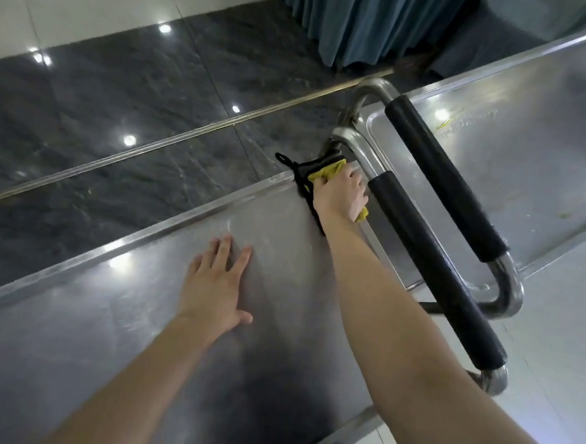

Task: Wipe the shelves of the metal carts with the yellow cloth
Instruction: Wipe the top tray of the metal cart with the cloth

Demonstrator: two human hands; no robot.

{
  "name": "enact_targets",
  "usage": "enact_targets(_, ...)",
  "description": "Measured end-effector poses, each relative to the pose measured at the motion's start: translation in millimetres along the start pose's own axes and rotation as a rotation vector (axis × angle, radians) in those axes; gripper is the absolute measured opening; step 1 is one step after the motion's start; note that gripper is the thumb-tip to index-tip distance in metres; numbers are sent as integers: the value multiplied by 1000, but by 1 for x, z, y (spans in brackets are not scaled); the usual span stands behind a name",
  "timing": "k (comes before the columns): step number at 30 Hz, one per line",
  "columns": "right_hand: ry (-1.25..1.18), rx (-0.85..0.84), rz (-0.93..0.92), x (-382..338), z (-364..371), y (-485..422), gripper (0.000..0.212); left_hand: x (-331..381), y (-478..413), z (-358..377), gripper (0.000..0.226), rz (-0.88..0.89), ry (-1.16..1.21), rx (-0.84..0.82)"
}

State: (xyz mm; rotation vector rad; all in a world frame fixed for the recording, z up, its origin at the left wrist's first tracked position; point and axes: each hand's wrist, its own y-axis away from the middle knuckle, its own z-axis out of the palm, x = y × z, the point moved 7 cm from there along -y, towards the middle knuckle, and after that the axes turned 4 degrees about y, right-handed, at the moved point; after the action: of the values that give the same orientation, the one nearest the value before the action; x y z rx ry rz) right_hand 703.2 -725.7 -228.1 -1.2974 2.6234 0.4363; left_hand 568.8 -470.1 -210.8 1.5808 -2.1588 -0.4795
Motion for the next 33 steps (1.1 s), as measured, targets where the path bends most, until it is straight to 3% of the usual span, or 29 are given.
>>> enact_targets(6,-98,41,-49,32,-6,7,27,4,1,-1,140,-15,-15,-3)
enact_targets(8,-128,91,-52,46,-7,19,22,4,0,1,140,-17,-19,-13)
enact_targets(12,-131,134,-32,97,-7,55,30,1,-3,2,140,-10,-51,-15)
enact_targets(19,-27,189,79,229,-13,165,61,-6,-4,6,139,30,-20,52)
enact_targets(22,69,219,57,254,-16,200,72,2,10,4,122,49,-61,163)
enact_targets(26,88,132,-58,234,-35,221,69,30,46,20,70,164,-64,320)
enact_targets(30,115,78,-386,241,-56,279,68,52,89,51,52,259,-17,316)
enact_targets(33,202,-98,-535,288,-44,303,77,55,118,69,45,272,13,336)
